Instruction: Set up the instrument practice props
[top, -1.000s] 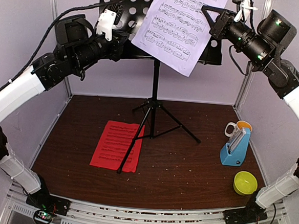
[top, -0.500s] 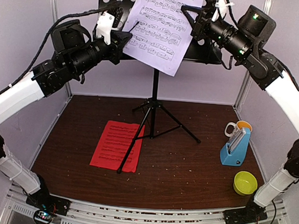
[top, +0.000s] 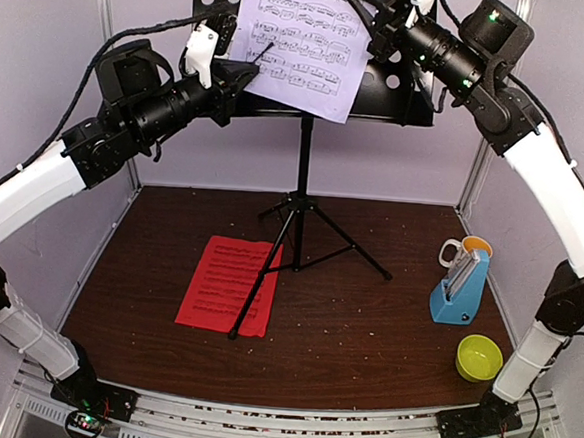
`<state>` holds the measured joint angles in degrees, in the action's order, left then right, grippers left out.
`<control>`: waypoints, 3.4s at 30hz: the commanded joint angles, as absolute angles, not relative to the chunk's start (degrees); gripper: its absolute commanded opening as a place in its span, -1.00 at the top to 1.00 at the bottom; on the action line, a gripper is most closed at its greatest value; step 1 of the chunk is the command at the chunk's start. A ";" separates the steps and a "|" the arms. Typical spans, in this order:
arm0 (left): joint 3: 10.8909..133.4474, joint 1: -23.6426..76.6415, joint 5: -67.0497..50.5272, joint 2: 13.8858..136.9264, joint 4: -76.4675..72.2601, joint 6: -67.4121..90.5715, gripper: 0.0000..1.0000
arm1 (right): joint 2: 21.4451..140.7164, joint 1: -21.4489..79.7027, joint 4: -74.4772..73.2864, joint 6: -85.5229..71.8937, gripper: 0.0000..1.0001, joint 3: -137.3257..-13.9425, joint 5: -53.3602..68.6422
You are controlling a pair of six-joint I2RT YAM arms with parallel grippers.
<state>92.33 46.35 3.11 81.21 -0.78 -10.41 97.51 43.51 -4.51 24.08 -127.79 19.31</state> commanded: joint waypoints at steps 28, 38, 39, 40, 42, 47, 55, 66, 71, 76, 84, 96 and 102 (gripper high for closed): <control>95.27 45.44 -6.99 81.87 -1.24 -7.74 1.00 | 106.27 41.14 7.13 43.91 0.82 -133.05 34.57; 95.36 45.44 -7.88 82.21 -1.23 -7.39 1.00 | 108.95 40.96 15.55 45.55 0.95 -132.67 36.12; 95.36 45.44 -8.02 82.21 -1.19 -7.38 1.00 | 109.12 40.89 16.22 45.37 0.95 -132.63 36.25; 95.41 45.48 -8.15 82.26 -1.18 -7.34 1.00 | 109.30 40.83 16.59 45.20 0.95 -132.55 36.52; 95.60 45.45 -8.34 82.30 -1.30 -7.32 1.00 | 109.62 40.66 17.49 45.18 0.93 -132.42 37.05; 96.18 45.46 -8.85 82.78 -1.32 -6.97 1.00 | 110.35 40.61 19.55 46.00 0.83 -131.44 38.14; 97.02 45.51 -9.11 83.46 -1.02 -6.60 1.00 | 111.02 40.57 21.54 49.08 0.86 -130.87 38.23; 97.20 45.44 -9.40 83.61 -0.94 -6.50 1.00 | 113.14 40.69 24.44 49.74 0.86 -130.85 38.38; 97.60 45.44 -9.50 83.98 -0.97 -6.46 1.00 | 113.37 40.72 25.61 49.28 0.82 -130.79 38.70; 97.73 45.46 -9.45 84.26 -1.01 -6.43 1.00 | 113.47 40.71 26.23 48.78 0.77 -130.59 38.76; 97.50 45.46 -8.51 83.82 -0.79 -6.62 1.00 | 113.05 40.44 28.10 47.24 0.47 -129.91 37.95; 96.64 45.44 -7.96 82.95 -1.01 -6.58 1.00 | 112.38 40.55 29.42 46.85 0.59 -129.11 37.18; 97.09 45.51 -8.14 83.32 -0.97 -6.58 1.00 | 113.26 41.49 27.58 47.52 1.00 -129.37 37.34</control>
<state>95.81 45.04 -6.28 83.64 1.98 -6.92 112.97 41.01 27.66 47.81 -129.43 37.67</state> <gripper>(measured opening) 0.017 0.053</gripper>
